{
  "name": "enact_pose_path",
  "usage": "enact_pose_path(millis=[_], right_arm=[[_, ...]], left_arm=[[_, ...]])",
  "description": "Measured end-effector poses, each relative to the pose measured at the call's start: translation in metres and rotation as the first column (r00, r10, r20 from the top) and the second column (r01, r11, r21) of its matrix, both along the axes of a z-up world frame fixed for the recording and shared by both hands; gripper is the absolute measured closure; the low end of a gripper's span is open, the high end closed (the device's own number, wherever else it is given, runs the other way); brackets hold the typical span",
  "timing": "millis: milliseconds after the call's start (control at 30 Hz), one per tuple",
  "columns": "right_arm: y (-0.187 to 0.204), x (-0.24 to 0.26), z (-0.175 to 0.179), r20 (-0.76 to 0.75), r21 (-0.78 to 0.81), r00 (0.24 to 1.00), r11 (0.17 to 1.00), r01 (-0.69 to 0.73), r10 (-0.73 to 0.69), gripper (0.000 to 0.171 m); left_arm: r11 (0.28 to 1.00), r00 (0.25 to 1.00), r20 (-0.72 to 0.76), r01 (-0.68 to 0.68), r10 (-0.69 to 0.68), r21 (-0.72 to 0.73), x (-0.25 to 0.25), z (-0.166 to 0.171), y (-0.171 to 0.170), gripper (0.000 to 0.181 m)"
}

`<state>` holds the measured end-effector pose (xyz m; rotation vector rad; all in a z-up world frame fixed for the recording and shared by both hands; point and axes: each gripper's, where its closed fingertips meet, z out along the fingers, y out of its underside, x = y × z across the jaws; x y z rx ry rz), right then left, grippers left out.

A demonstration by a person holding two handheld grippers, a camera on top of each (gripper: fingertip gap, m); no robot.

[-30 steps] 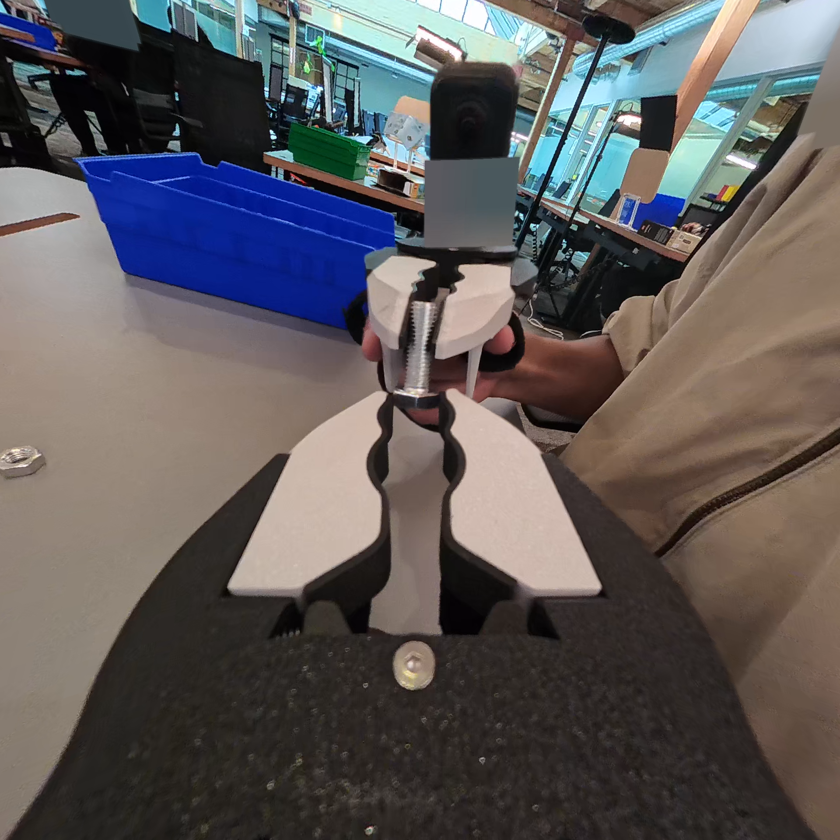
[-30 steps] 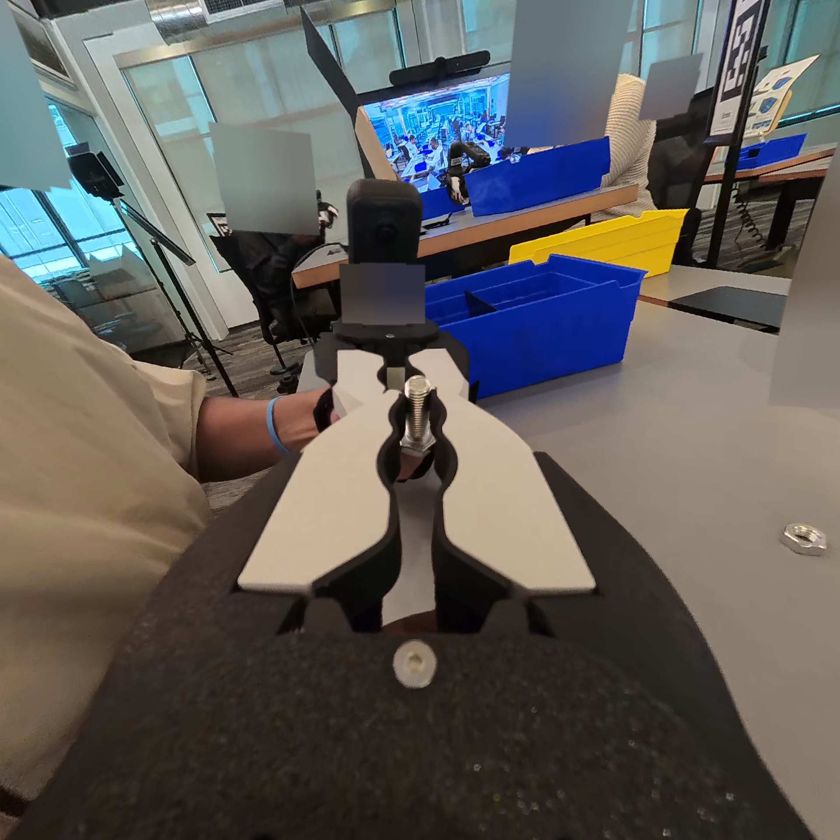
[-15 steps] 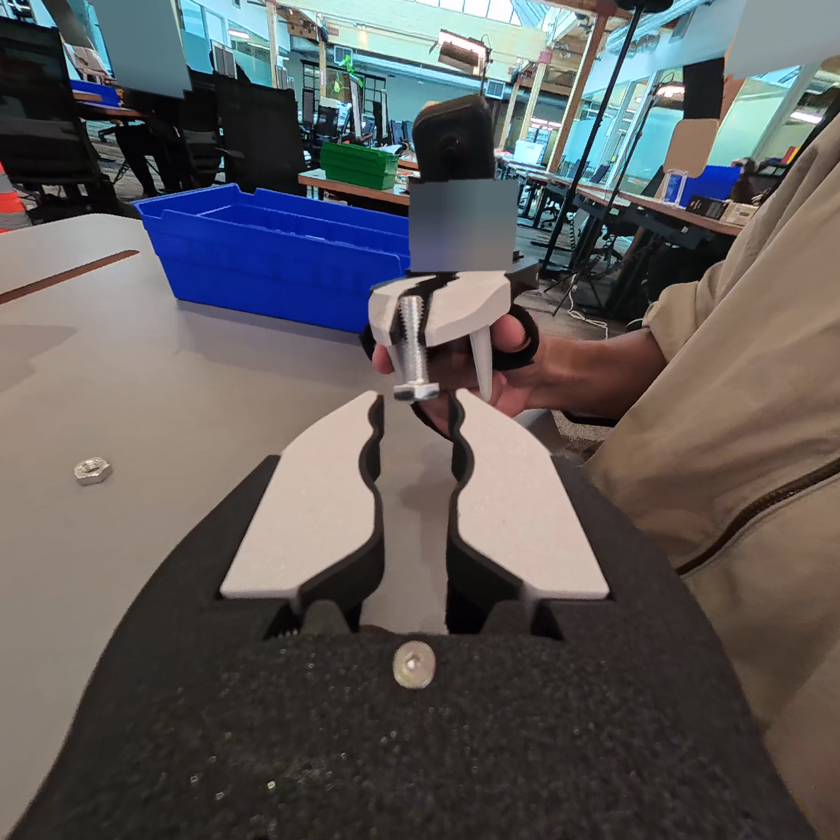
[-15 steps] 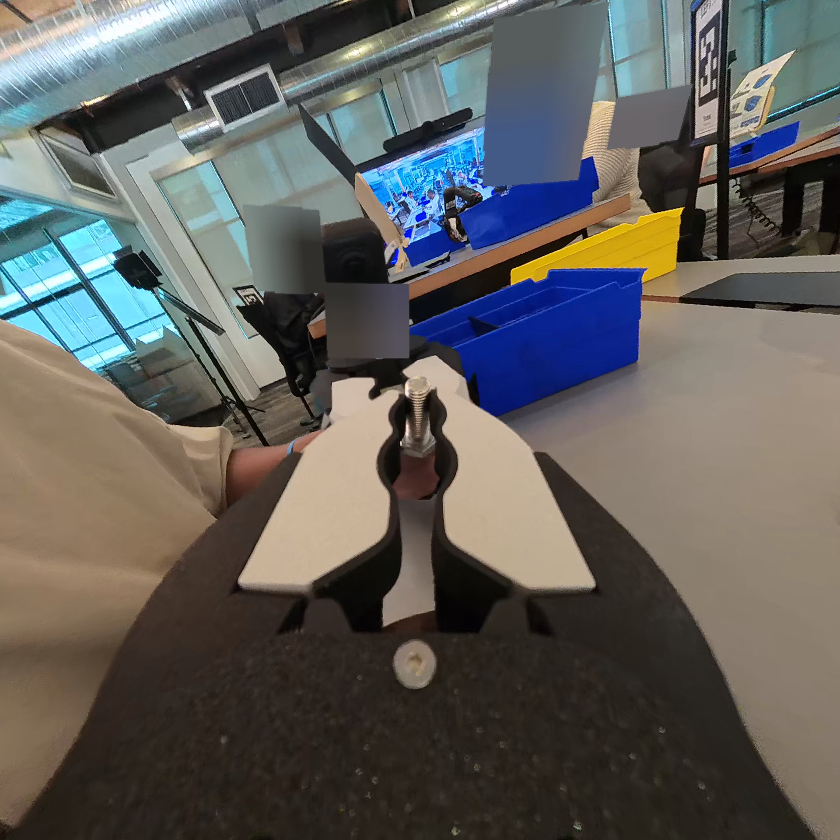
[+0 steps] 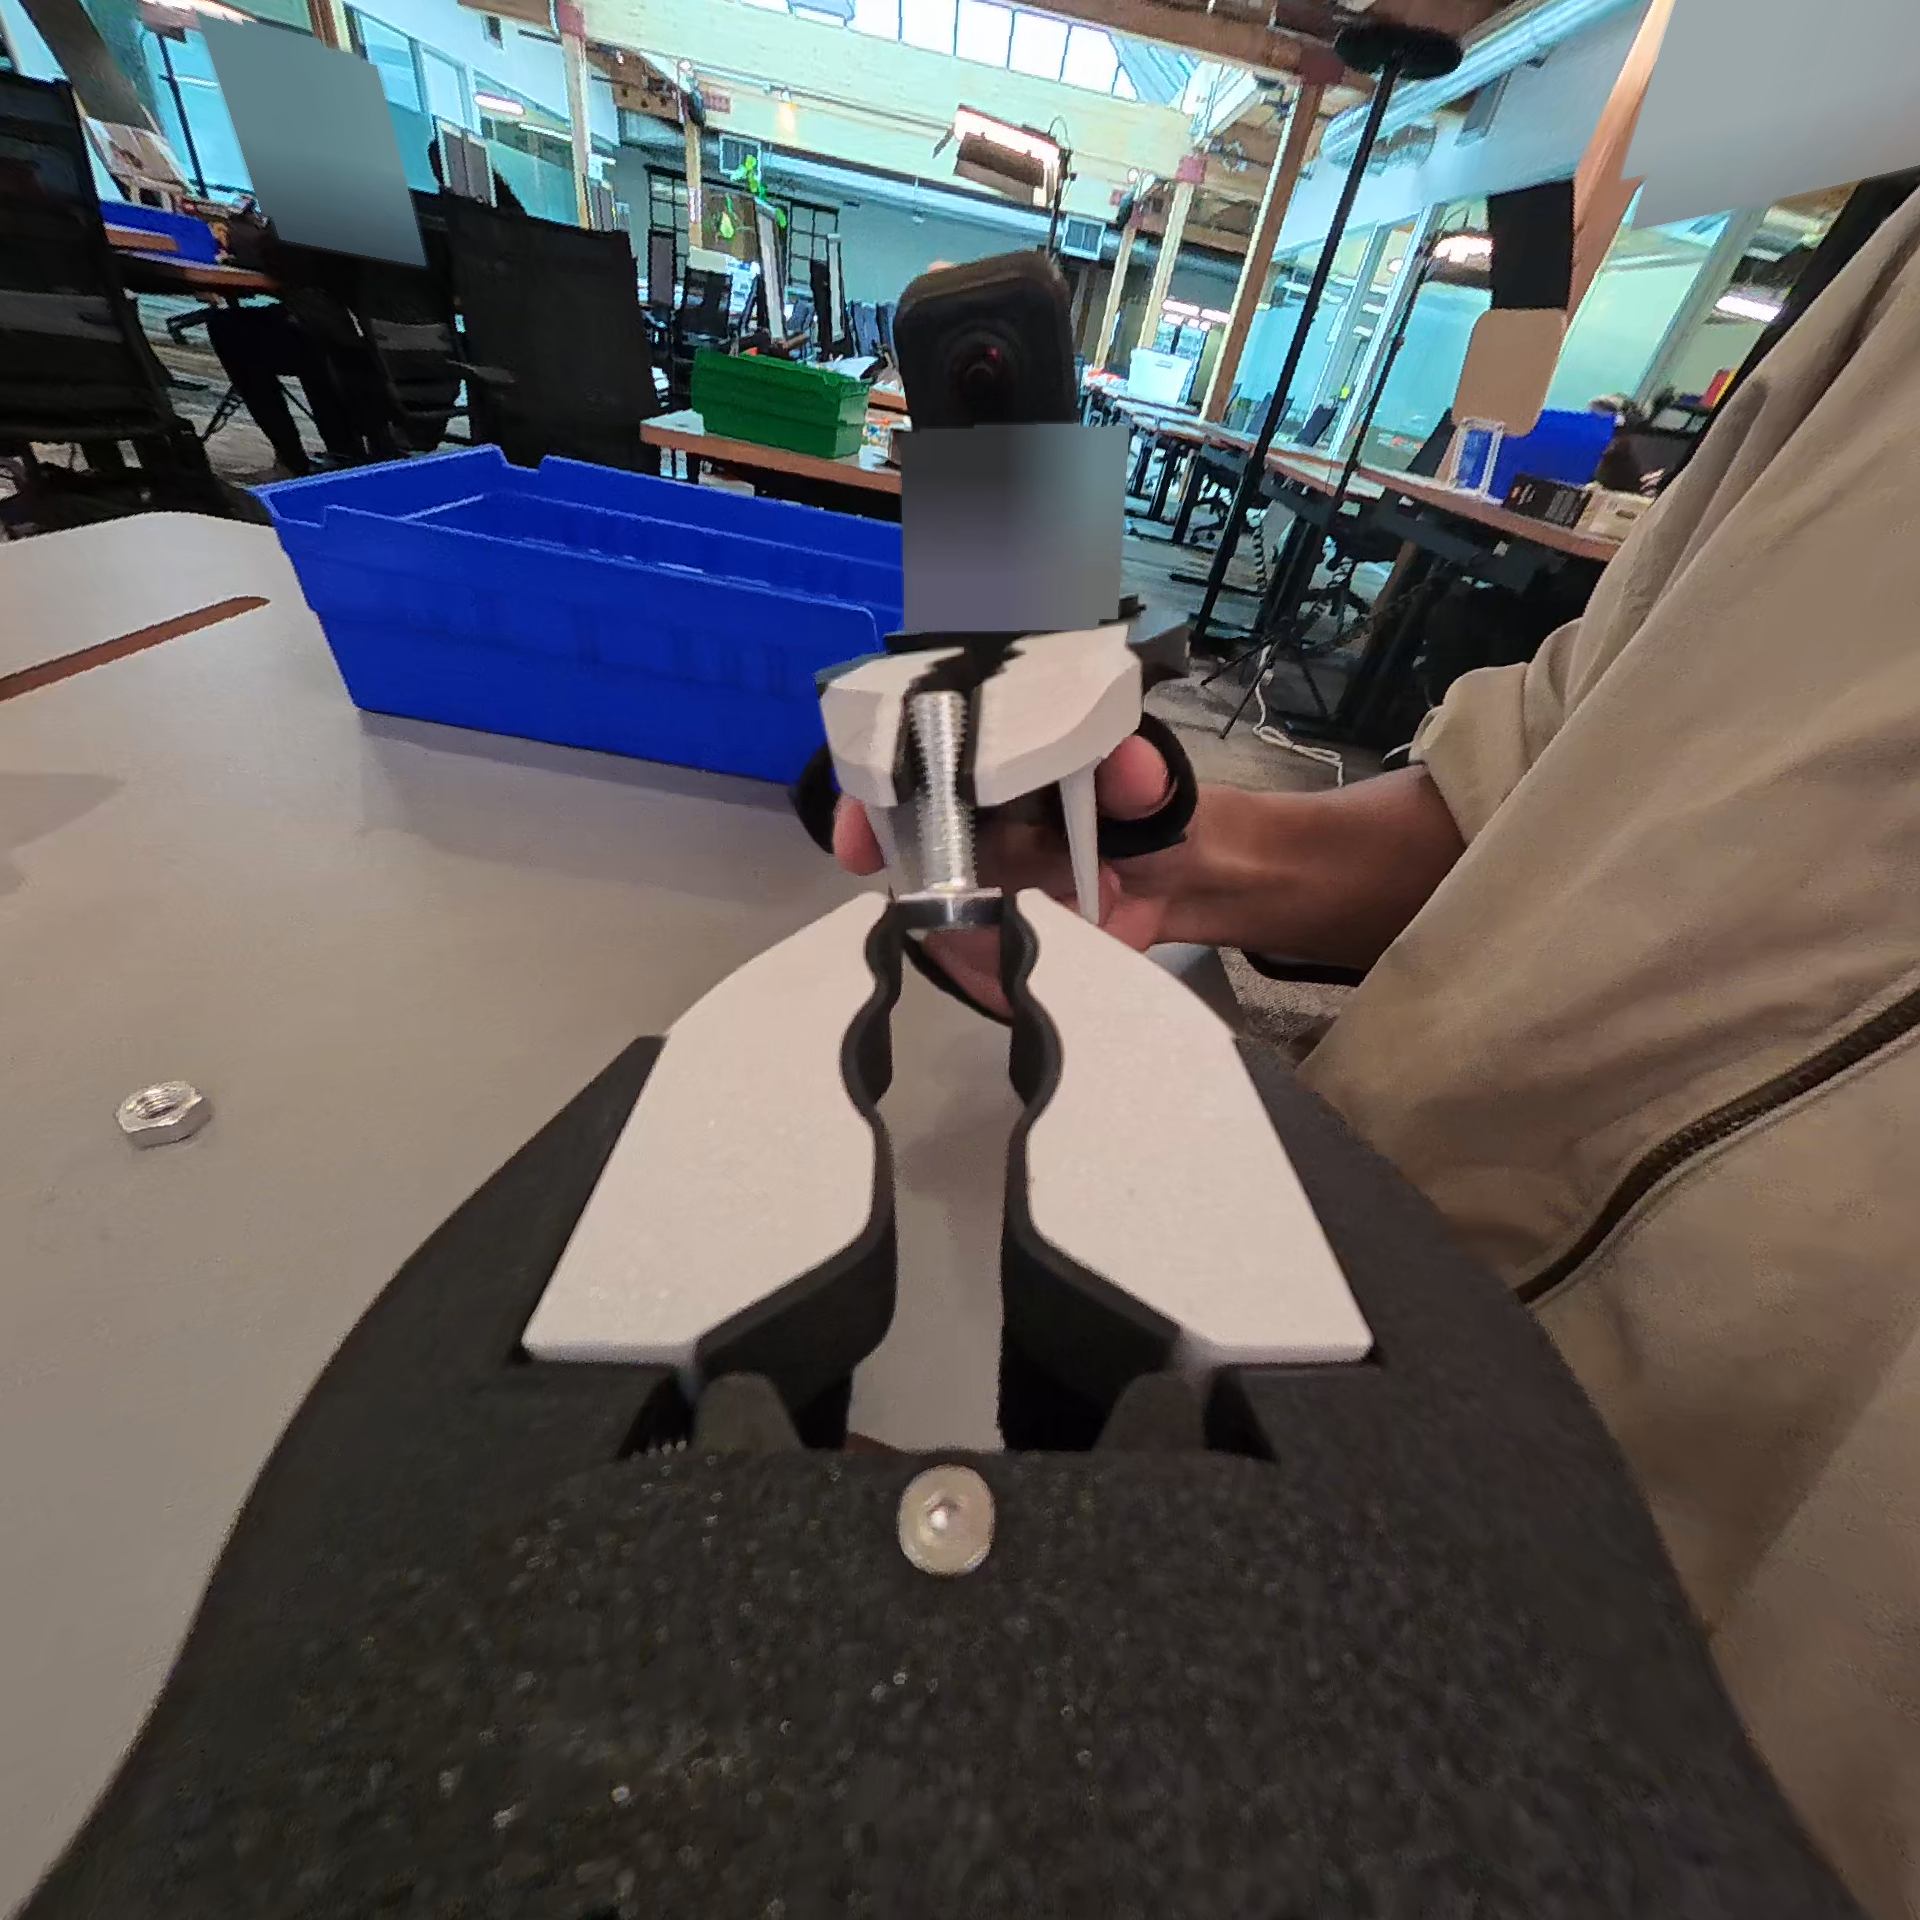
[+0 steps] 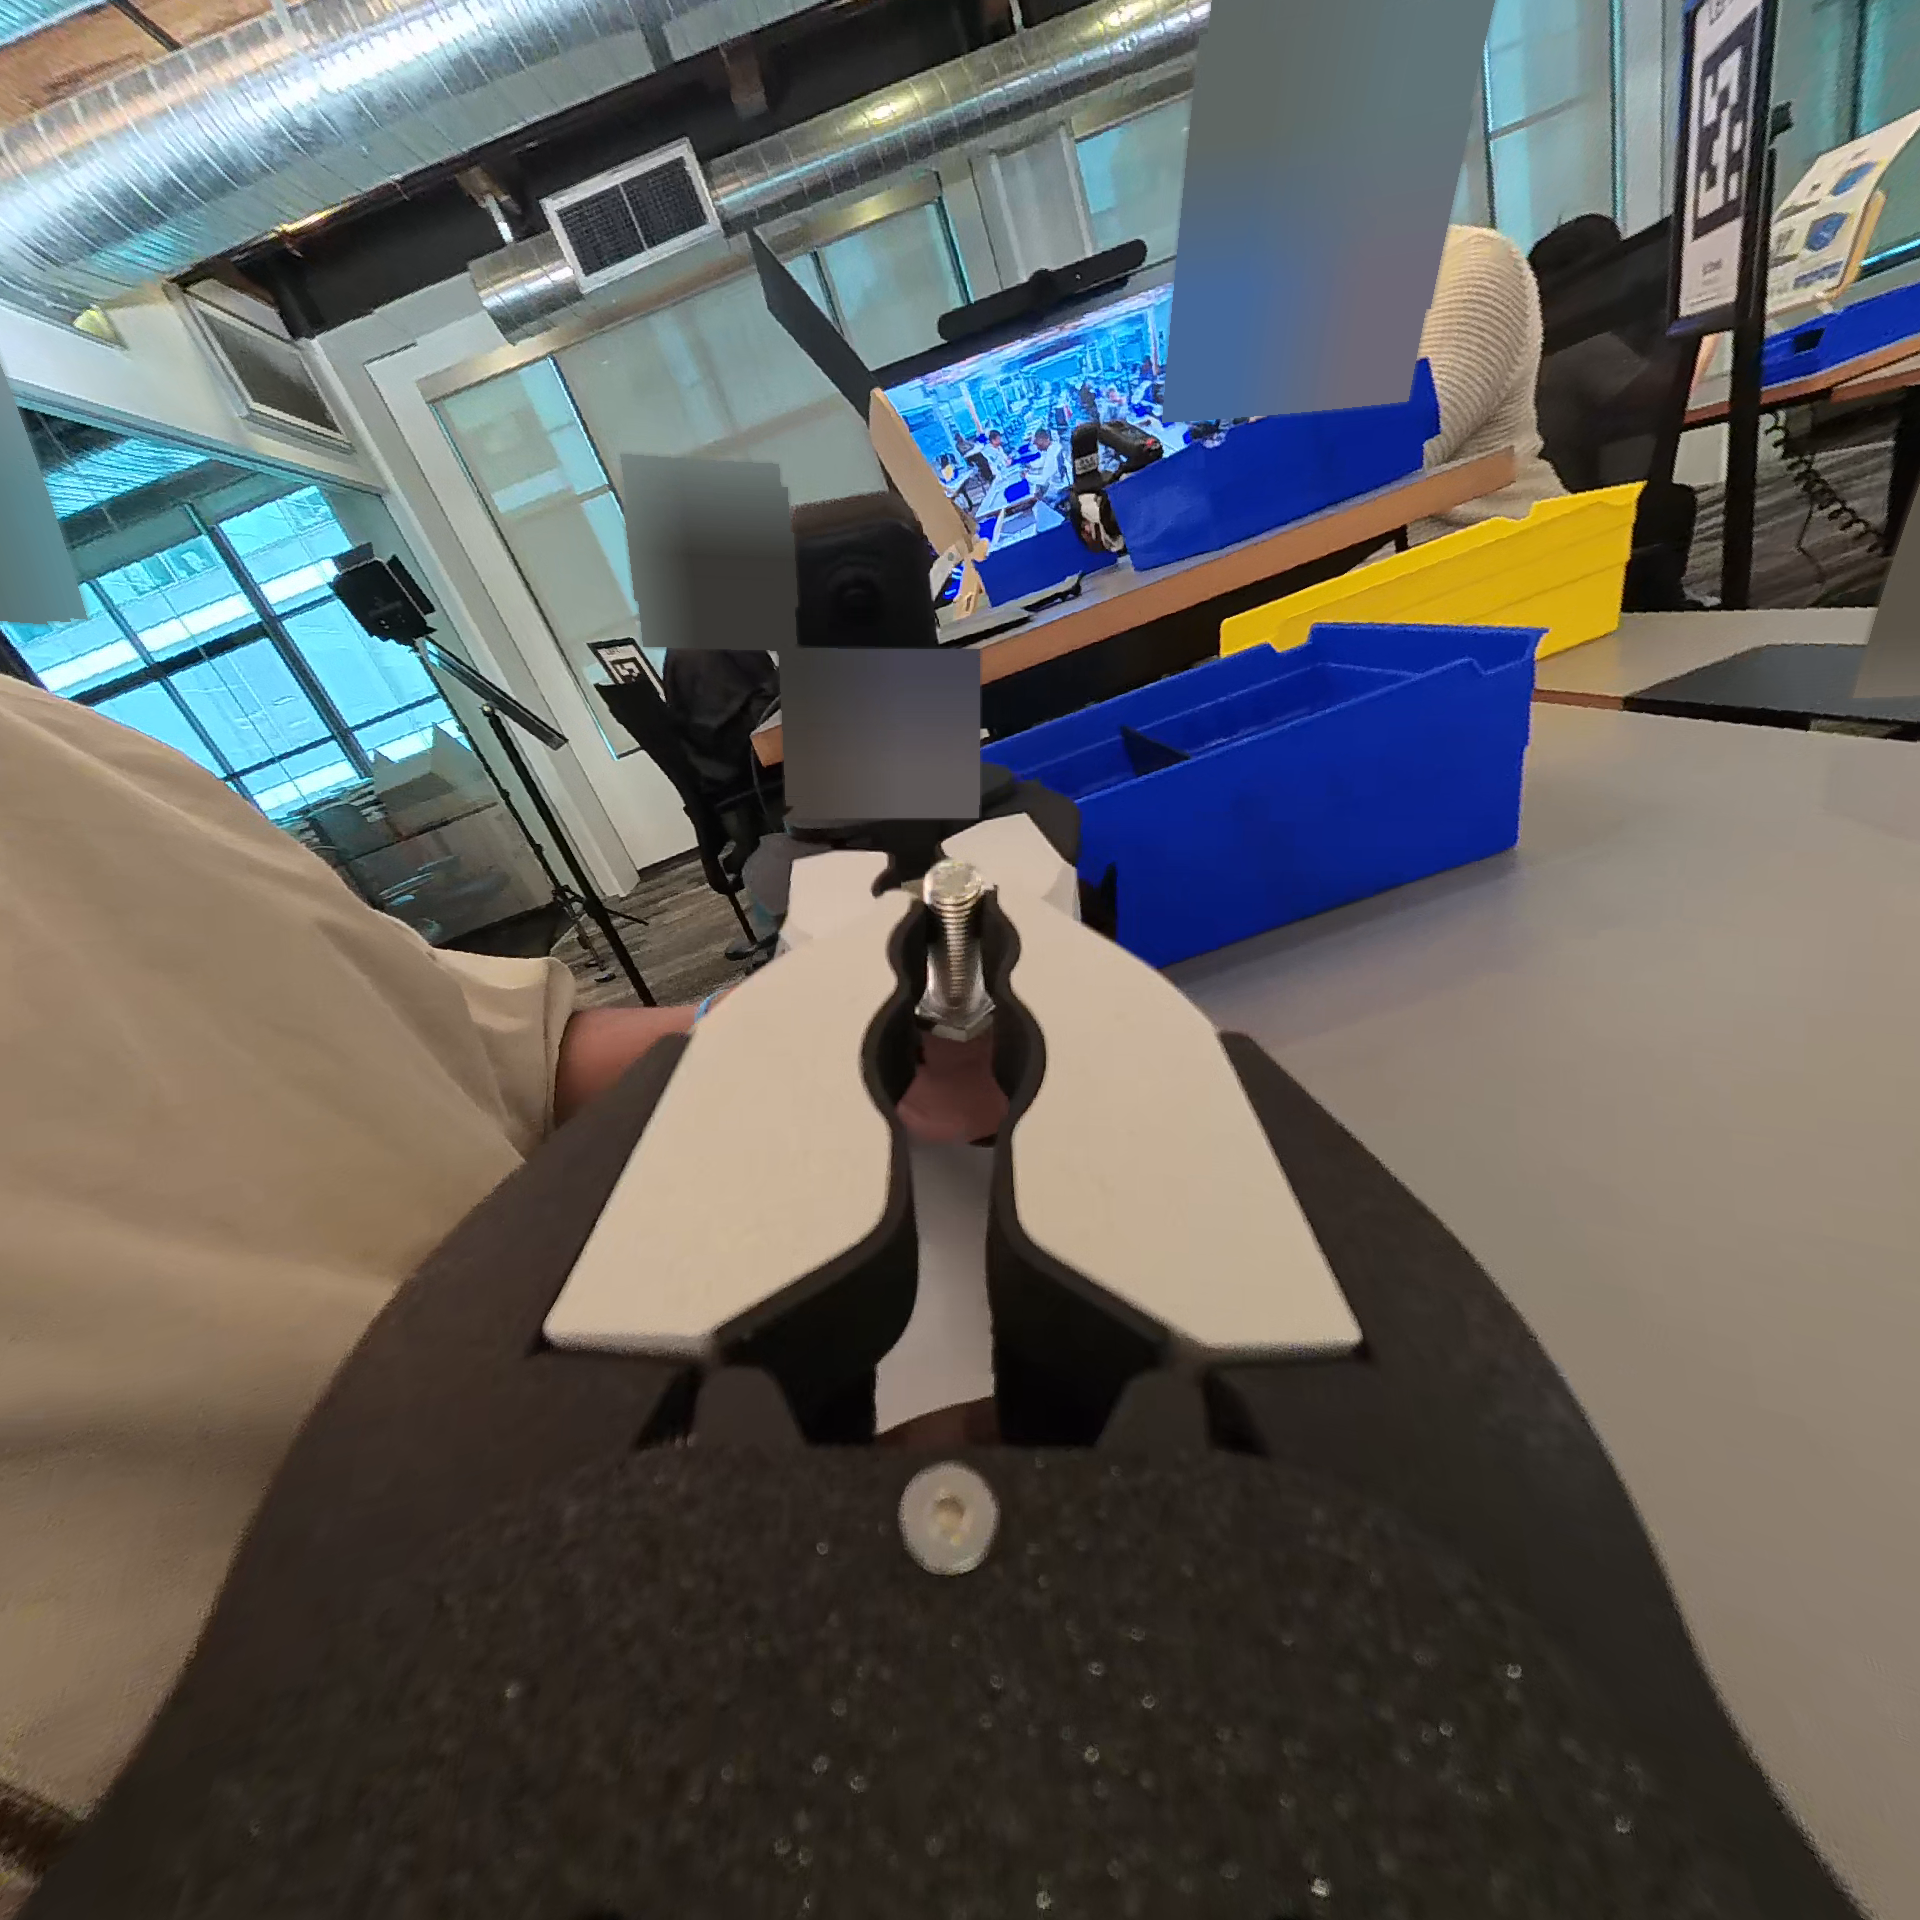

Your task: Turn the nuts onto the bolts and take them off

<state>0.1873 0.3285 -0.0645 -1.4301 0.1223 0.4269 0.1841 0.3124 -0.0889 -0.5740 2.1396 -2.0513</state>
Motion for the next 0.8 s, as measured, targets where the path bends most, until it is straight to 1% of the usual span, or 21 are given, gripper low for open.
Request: enact_pose_path(millis=[200, 400, 567, 800], right_arm=[[-0.0018, 0.0002, 0.0026, -0.012, 0.017, 0.999, 0.999, -0.038, 0.038, 0.162], [-0.0015, -0.0016, 0.0028, -0.022, 0.02, 0.998, 0.998, -0.055, 0.056, 0.162], [-0.001, -0.0044, 0.0023, -0.016, 0.018, 0.997, 0.997, -0.07, 0.071, 0.162], [-0.0004, -0.0046, 0.0025, 0.003, 0.014, 0.999, 0.999, -0.05, 0.05, 0.161]], left_arm=[[1.0, 1.0, -0.017, 0.012, -0.013, -0.028, -0.0007, 0.003, -0.0023, 0.164], [1.0, 1.0, -0.002, 0.013, -0.013, -0.029, -0.0021, 0.0037, -0.002, 0.164], [0.998, 0.999, -0.022, 0.04, -0.041, -0.044, -0.0049, 0.0045, -0.0028, 0.163], [0.999, 0.999, -0.011, 0.044, -0.044, -0.02, -0.0052, 0.0043, -0.0021, 0.164]])
